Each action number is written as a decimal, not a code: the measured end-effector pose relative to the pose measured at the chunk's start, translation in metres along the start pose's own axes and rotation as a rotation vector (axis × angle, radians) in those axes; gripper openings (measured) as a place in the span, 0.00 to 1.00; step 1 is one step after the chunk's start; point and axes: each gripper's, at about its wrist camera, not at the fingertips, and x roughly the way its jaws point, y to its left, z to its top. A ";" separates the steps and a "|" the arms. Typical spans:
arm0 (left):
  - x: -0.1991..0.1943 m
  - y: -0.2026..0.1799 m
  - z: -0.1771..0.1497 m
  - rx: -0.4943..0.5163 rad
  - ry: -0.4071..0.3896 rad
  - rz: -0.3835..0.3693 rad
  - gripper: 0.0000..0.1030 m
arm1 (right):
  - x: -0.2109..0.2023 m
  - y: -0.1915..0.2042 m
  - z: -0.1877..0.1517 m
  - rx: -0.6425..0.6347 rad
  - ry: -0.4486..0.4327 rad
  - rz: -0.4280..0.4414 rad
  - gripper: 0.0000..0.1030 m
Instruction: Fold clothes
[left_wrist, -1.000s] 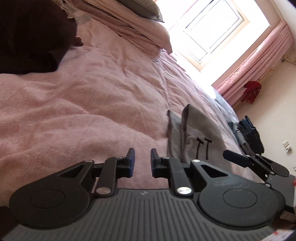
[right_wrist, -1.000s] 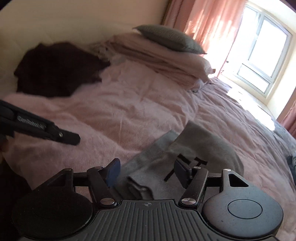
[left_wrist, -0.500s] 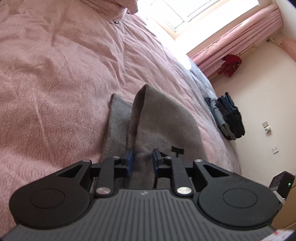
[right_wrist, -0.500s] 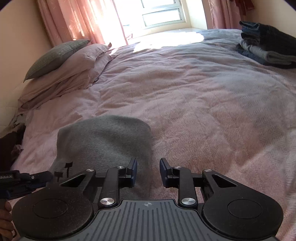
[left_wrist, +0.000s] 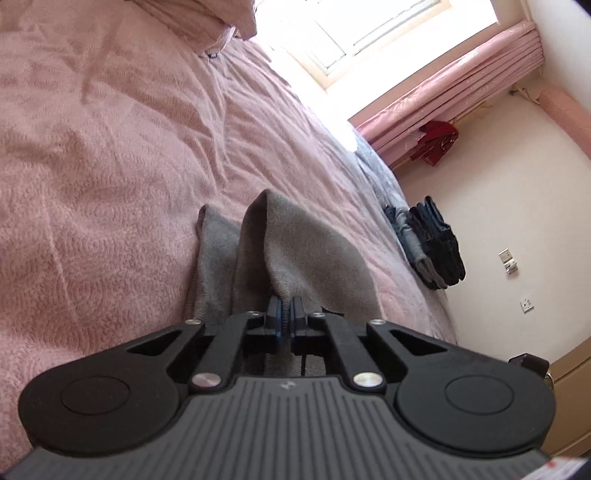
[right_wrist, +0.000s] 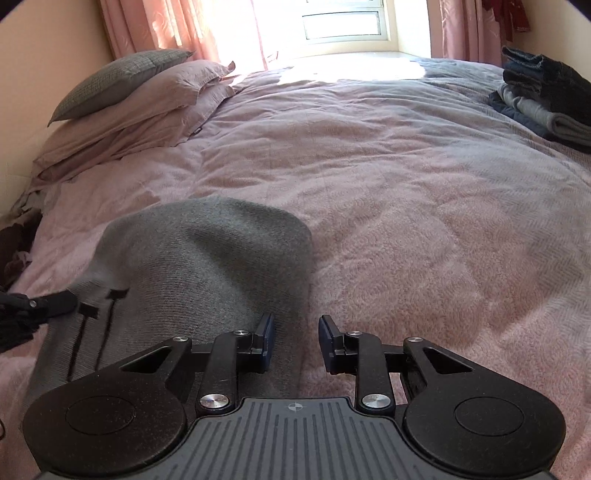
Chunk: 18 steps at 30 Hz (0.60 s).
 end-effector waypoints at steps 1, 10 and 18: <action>-0.008 -0.004 0.001 0.023 -0.019 0.002 0.01 | -0.001 0.006 0.001 -0.032 0.001 -0.001 0.19; -0.010 0.008 -0.006 0.095 0.013 0.119 0.02 | 0.014 0.049 -0.011 -0.262 0.019 -0.094 0.09; -0.001 0.012 0.007 0.104 0.036 0.080 0.17 | 0.000 -0.022 0.004 0.051 0.035 0.004 0.12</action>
